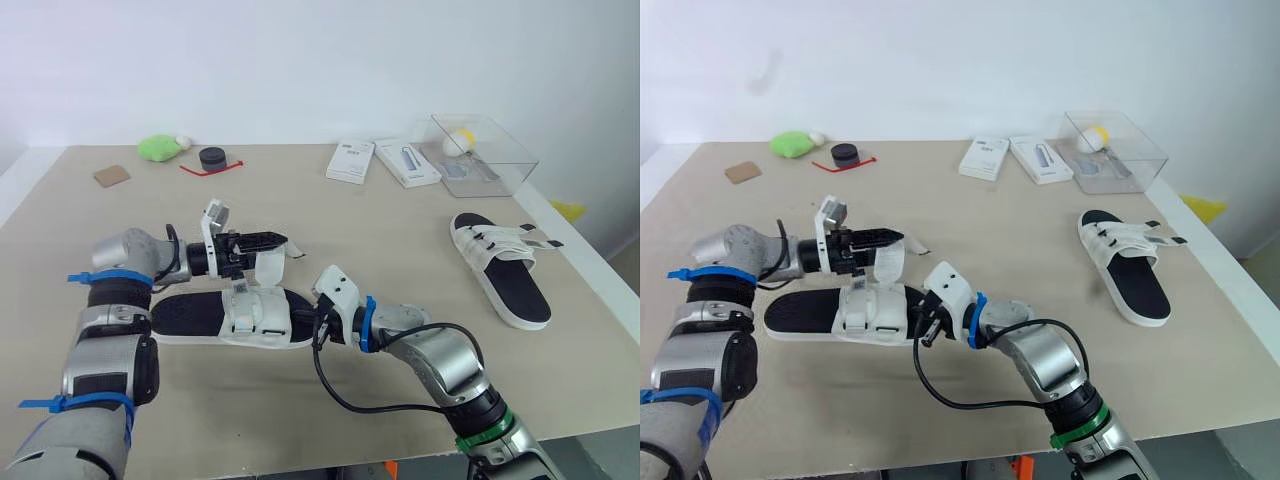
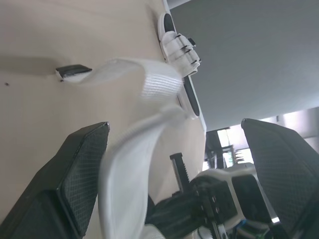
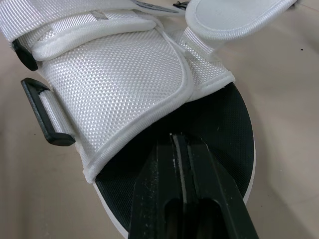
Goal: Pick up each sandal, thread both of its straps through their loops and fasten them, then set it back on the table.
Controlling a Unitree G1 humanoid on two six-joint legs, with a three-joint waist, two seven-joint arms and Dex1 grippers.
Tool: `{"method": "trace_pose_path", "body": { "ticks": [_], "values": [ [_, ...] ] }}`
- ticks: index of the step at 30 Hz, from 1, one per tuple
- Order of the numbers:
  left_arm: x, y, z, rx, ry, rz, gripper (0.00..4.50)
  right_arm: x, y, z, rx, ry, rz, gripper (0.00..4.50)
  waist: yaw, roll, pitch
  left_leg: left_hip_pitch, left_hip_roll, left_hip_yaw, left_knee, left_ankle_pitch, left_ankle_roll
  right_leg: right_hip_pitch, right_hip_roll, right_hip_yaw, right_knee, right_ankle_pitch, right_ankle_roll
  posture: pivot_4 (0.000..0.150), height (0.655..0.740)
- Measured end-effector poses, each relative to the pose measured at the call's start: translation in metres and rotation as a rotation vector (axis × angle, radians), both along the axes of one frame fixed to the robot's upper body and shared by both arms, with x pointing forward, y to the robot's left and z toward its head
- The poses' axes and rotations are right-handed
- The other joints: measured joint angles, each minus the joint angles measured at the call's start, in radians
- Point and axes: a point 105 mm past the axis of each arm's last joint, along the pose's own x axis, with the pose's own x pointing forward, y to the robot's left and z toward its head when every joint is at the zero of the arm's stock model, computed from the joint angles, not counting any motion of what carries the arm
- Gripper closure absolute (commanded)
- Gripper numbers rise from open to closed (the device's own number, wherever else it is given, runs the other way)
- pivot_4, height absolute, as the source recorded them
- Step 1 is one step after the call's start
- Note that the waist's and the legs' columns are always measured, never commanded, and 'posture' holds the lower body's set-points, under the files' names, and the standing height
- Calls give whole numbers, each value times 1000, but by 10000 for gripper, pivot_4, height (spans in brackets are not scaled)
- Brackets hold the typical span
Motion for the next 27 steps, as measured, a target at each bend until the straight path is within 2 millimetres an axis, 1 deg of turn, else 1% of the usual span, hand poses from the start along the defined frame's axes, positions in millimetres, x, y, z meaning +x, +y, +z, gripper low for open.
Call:
{"method": "trace_pose_path", "body": {
  "ticks": [4,6,9,21,24,25,26,27],
  "values": [
    [11,-5,5,-51,16,42,1025,0,0,0,0,0,-1,45000,0,0,0,0,0,0,0,0,0,0,0,0,0,0,0,1500,7400],
    [17,-8,12,-89,20,64,1025,1,0,0,0,-1,-1,45000,0,0,0,0,0,0,0,1,-1,0,0,0,0,0,0,1500,7400],
    [20,-13,19,-136,28,69,1025,1,0,0,1,-1,0,45000,-1,0,0,0,0,0,0,1,-1,0,0,0,0,0,1,1500,7400],
    [23,-16,18,-162,41,85,1025,1,0,0,1,-3,-3,45000,-1,0,0,0,0,-1,0,2,-4,0,0,0,0,1,2,1500,7400],
    [24,-15,16,-158,44,98,7307,1,0,0,1,-3,-3,45000,-1,0,0,0,0,-1,0,2,-4,0,0,0,0,1,2,1500,7400],
    [27,-14,16,-164,43,118,10891,1,0,0,1,-3,-3,45000,-1,0,0,0,0,-1,0,2,-4,0,0,0,0,1,2,1500,7400],
    [29,-14,15,-163,44,138,15775,1,0,0,2,-3,-3,45000,-1,0,0,0,0,-1,0,2,-4,0,0,0,0,1,2,1500,7400],
    [31,-13,14,-161,45,157,19458,1,0,0,2,-3,-3,45000,-1,0,0,0,0,-1,0,2,-4,0,0,0,0,1,2,1500,7400]
  ]
}}
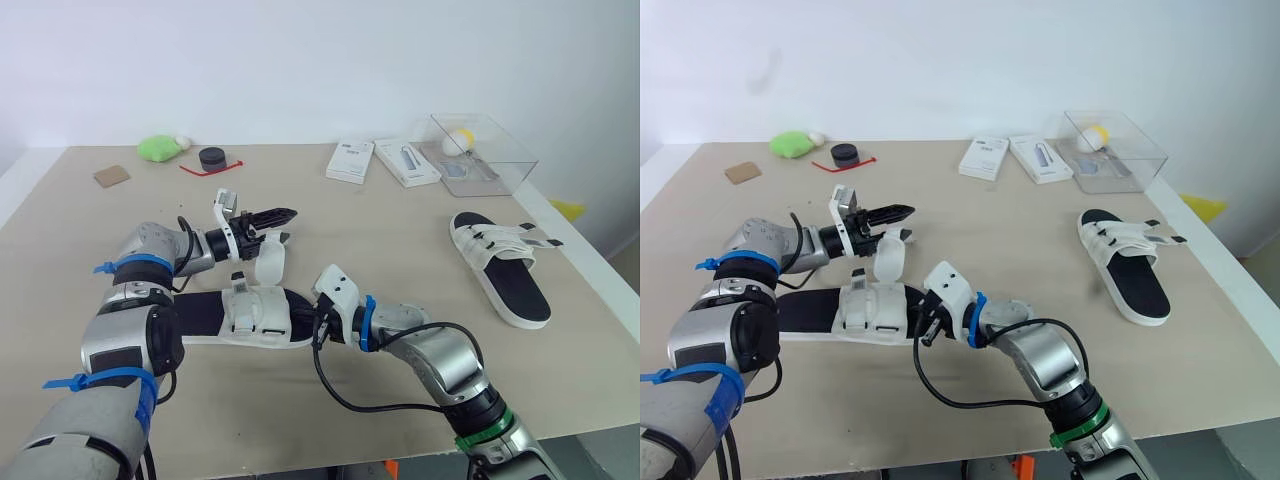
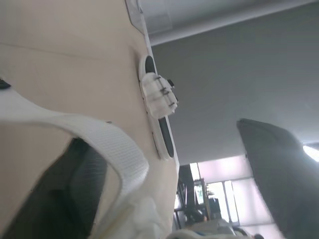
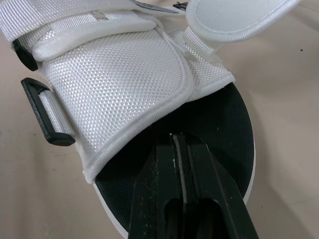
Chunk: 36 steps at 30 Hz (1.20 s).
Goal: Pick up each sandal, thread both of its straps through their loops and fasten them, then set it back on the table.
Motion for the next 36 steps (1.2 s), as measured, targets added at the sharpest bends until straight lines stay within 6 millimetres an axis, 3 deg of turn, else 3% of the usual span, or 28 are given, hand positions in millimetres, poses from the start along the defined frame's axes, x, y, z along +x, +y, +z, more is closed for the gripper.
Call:
{"method": "trace_pose_path", "body": {
  "ticks": [5,11,15,17,20,21,23,25,27,31,35,36],
  "values": [
    [8,1,0,-11,12,63,44697,0,0,0,1,0,0,45000,0,0,0,0,0,0,0,1,-2,0,0,0,0,0,0,1500,7400],
    [9,1,1,-17,9,69,44697,0,0,0,0,0,-2,45000,-1,0,0,0,0,0,-1,2,-4,0,0,0,0,0,1,1500,7400],
    [5,2,3,62,-159,40,44697,0,0,0,2,-3,0,45000,-1,0,0,-1,0,0,-1,3,-6,3,0,1,0,4,0,1500,7400],
    [-1,1,8,115,-328,22,44697,0,0,1,2,-5,2,45000,0,1,0,-2,0,0,-2,4,-8,3,-1,1,0,6,-1,1500,7400],
    [-31,-7,25,276,-762,-43,44697,-1,-2,2,-13,-16,15,45000,2,3,1,-3,1,0,-3,5,-19,2,-1,1,-1,6,-1,1500,7400],
    [-51,-12,23,392,-973,-108,44697,-1,-4,1,-21,-17,17,45000,2,5,0,-1,1,1,-3,4,-22,4,-1,3,-2,5,-1,1500,7400],
    [-68,-12,13,515,-1161,-171,44697,-1,-5,1,-26,-18,18,45000,6,7,-1,-1,0,1,-3,4,-23,4,-1,3,-3,2,-5,1500,7400],
    [-89,-9,-10,637,-1374,-258,44697,-1,-6,1,-28,-18,15,45000,6,7,-1,-1,0,1,-2,4,-23,1,-1,4,-6,0,-5,1500,7400],
    [-99,-9,-19,681,-1512,-300,44697,0,-8,1,-32,-21,10,45000,7,7,0,-3,0,2,-1,5,-21,0,-1,4,-8,-1,-5,1500,7400],
    [-106,-6,-7,754,-1917,-271,44697,0,-7,0,-35,-21,15,45000,9,9,1,-4,0,4,-1,8,-16,0,-3,4,-13,-2,-5,1500,7400],
    [-107,0,-6,784,-2099,-237,44697,-2,-6,0,-34,-20,25,45000,9,10,1,-5,0,7,-1,9,-14,0,-2,8,-13,-1,-3,1500,7400],
    [-109,2,-7,796,-2155,-245,42139,-2,-6,0,-34,-20,27,45000,9,10,1,-5,0,7,-1,9,-13,0,-1,9,-12,-1,-3,1500,7400]
  ]
}}
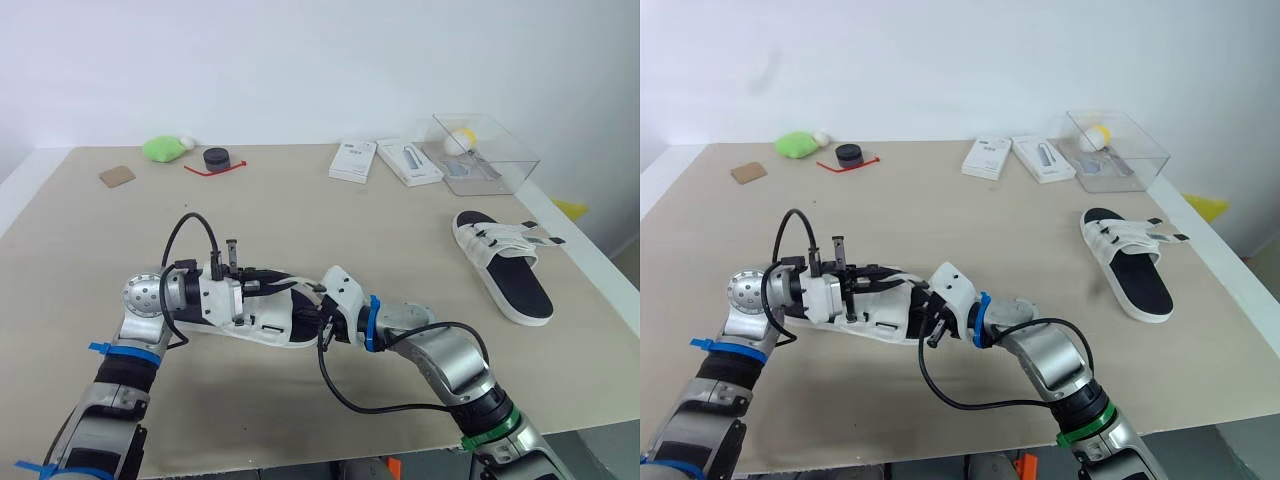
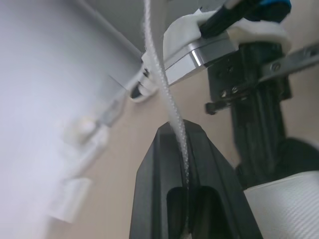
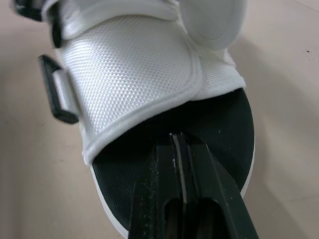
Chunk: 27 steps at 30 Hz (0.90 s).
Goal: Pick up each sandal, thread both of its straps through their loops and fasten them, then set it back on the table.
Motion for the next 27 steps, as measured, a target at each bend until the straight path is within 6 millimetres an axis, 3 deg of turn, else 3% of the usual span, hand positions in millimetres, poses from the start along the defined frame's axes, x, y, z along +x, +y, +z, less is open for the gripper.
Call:
{"method": "trace_pose_path", "body": {
  "ticks": [2,9,10,19,27],
  "values": [
    [-1,4,-2,24,-56,-8,36307,0,1,0,1,1,8,45000,0,0,0,0,0,0,0,0,1,0,2,3,2,1,1,1500,7400],
    [-4,12,-6,27,-112,-9,3139,0,2,0,1,4,19,45000,-3,-2,-1,0,-1,0,0,-2,4,0,4,8,9,1,1,1500,7400],
    [-3,12,-4,4,-101,1,752,0,2,0,1,4,19,45000,-3,-2,-1,0,-1,-1,0,-2,5,0,5,8,9,1,1,1500,7400],
    [0,28,5,-7,217,109,752,0,2,-1,-1,-1,17,45000,-4,-2,0,1,-1,0,0,-2,5,0,5,8,11,0,0,1500,7400],
    [-11,45,-3,42,486,237,752,-1,3,-1,-4,-8,15,45000,-6,-2,0,2,0,1,0,-3,5,-3,4,8,11,-7,-3,1500,7400]
  ]
}}
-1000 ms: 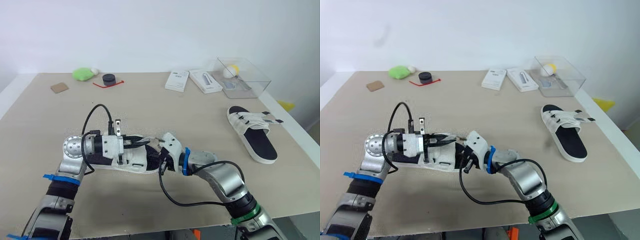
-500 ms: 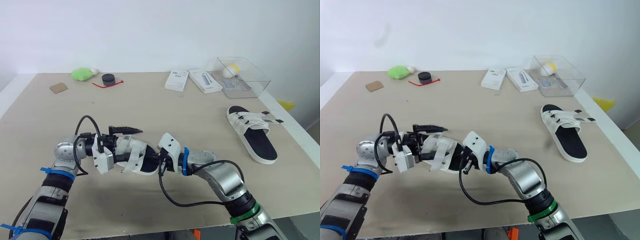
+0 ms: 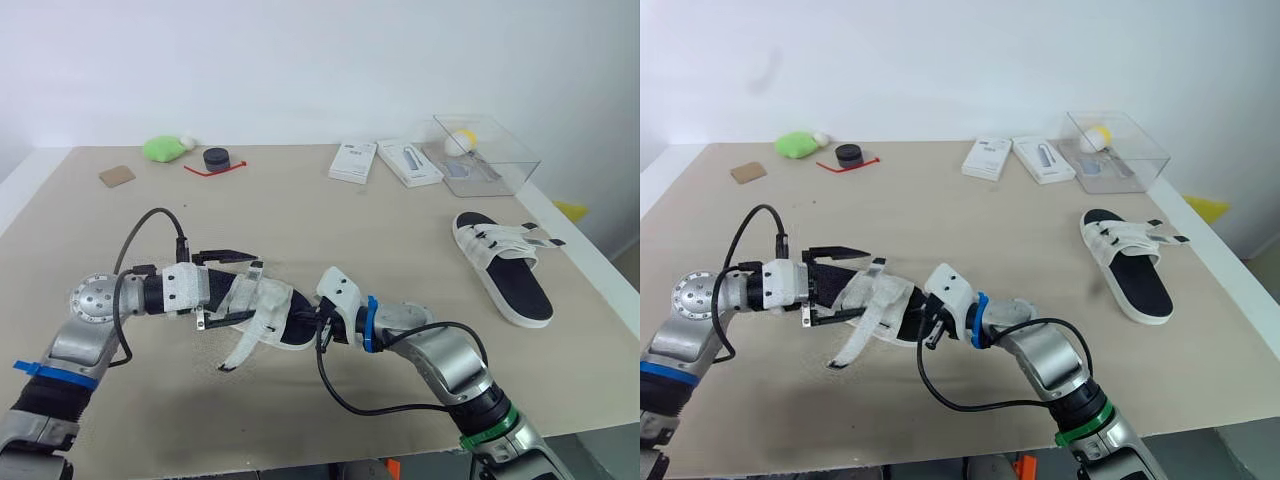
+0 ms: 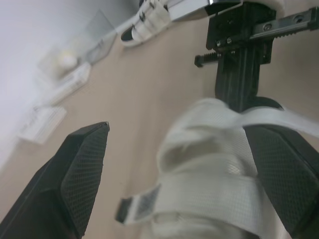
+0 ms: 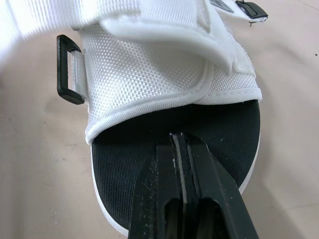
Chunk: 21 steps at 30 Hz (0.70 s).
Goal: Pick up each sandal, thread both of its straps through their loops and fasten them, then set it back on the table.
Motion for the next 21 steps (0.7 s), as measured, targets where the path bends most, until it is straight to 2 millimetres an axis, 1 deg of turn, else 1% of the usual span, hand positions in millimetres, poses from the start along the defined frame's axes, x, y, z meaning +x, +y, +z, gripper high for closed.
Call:
{"method": "trace_pose_path", "body": {
  "ticks": [2,4,7,10,12,13,15,17,19,21],
  "values": [
    [-5,7,-6,33,56,24,752,0,0,0,0,-1,2,45000,0,0,0,0,0,0,0,0,0,0,0,0,0,0,0,1500,7400],
    [-6,14,-11,40,120,64,752,0,0,0,0,-3,2,45000,0,0,0,0,1,0,0,0,0,-1,0,0,0,0,-1,1500,7400],
    [-7,19,-8,8,230,106,752,0,1,0,1,-6,3,45000,0,-2,1,0,1,1,0,0,0,-2,0,0,0,-1,-1,1500,7400],
    [-4,37,-4,-4,371,196,752,0,1,0,1,-7,3,45000,-1,-2,2,0,1,2,0,0,0,-4,0,0,0,-3,-2,1500,7400],
    [-5,49,-1,-35,502,246,752,0,1,1,2,-8,5,45000,-1,-2,2,0,2,3,-1,0,0,-5,0,0,0,-5,-2,1500,7400],
    [-8,54,1,-66,604,266,752,0,1,1,3,-9,7,45000,-2,-3,2,-1,3,5,-1,-1,0,-6,0,0,0,-6,-2,1500,7400],
    [-16,61,8,-117,743,278,752,-1,1,1,3,-9,9,45000,-2,-3,3,-1,3,7,-1,-1,0,-6,0,0,0,-8,-2,1500,7400],
    [-24,61,13,-129,829,259,752,-1,1,1,3,-10,11,45000,-2,-3,3,-1,4,8,-1,-2,-1,-7,0,1,0,-8,-2,1500,7400],
    [-31,55,14,-128,879,230,752,-1,1,1,2,-9,10,45000,-1,-3,3,-1,3,9,-1,-2,-1,-7,-1,1,0,-8,-2,1500,7400],
    [-41,48,4,-82,921,199,752,-1,2,1,2,-10,12,45000,-1,-3,3,-1,4,11,-1,-2,-2,-8,-1,3,0,-9,-3,1500,7400]
  ]
}}
